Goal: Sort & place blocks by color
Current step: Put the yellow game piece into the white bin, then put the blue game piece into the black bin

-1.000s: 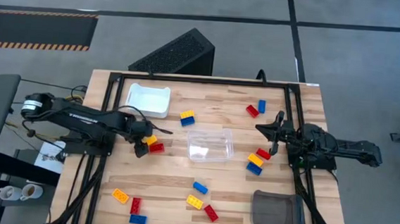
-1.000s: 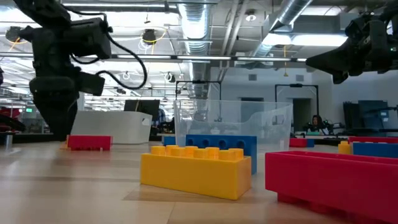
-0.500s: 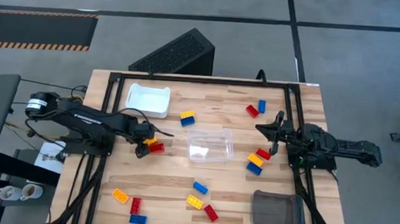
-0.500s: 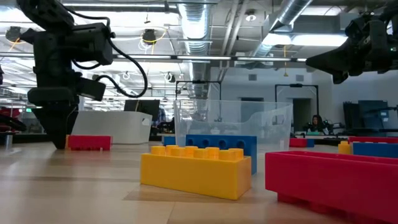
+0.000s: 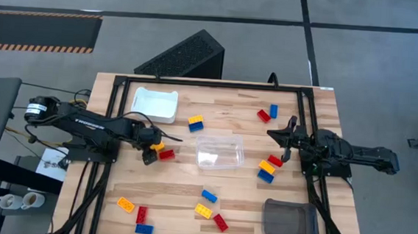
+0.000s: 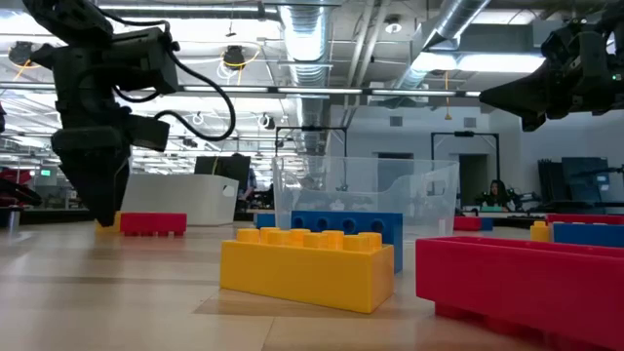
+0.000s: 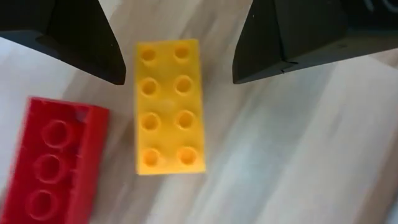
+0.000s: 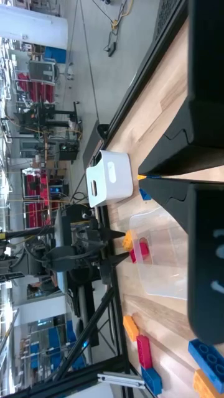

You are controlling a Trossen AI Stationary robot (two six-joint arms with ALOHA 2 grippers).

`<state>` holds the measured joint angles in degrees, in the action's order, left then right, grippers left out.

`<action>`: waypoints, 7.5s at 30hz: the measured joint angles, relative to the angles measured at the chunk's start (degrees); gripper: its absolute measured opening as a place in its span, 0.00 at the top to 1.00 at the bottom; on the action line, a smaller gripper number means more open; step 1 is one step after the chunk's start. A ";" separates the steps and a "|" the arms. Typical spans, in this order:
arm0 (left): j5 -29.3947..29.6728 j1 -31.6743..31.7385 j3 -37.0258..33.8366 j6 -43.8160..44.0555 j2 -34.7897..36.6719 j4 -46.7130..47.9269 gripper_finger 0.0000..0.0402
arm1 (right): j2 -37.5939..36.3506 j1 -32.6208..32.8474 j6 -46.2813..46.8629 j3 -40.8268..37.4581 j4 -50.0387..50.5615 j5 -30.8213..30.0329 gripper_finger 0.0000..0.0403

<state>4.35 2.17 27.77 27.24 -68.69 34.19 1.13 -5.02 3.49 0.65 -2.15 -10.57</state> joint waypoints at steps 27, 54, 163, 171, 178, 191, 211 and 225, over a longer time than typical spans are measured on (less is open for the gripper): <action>2.31 0.72 1.65 -0.57 4.78 2.57 0.75 | 0.00 0.00 0.01 0.02 0.00 0.02 0.89; -4.27 35.58 9.20 -23.16 10.22 -1.28 0.75 | 0.00 0.00 0.00 0.01 0.00 0.01 0.89; -3.83 6.88 1.75 -12.50 33.81 -32.51 0.53 | 0.00 0.00 0.00 0.01 0.00 0.02 0.89; -4.17 6.74 1.75 -10.73 33.79 -34.90 0.53 | -0.02 0.00 0.00 0.00 0.00 0.02 0.89; -6.00 4.55 1.75 -10.52 33.79 -34.99 0.53 | 0.00 0.00 -0.01 0.01 -0.02 0.02 0.89; -1.25 -6.32 1.75 -11.69 33.79 -35.27 0.58 | 0.00 -0.02 -0.01 -0.01 0.00 0.02 0.89; 2.09 -11.05 1.75 -18.84 33.79 -34.94 0.62 | -0.02 -1.63 -0.80 -0.01 -0.44 -4.51 0.89; 7.04 -10.43 1.75 -29.66 33.79 -34.99 0.62 | -0.01 -3.39 -0.96 -0.01 -0.44 -4.55 0.89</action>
<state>11.39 -8.26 29.52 -2.41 -34.89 -0.80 1.12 -8.40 2.53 0.64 -2.59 -15.11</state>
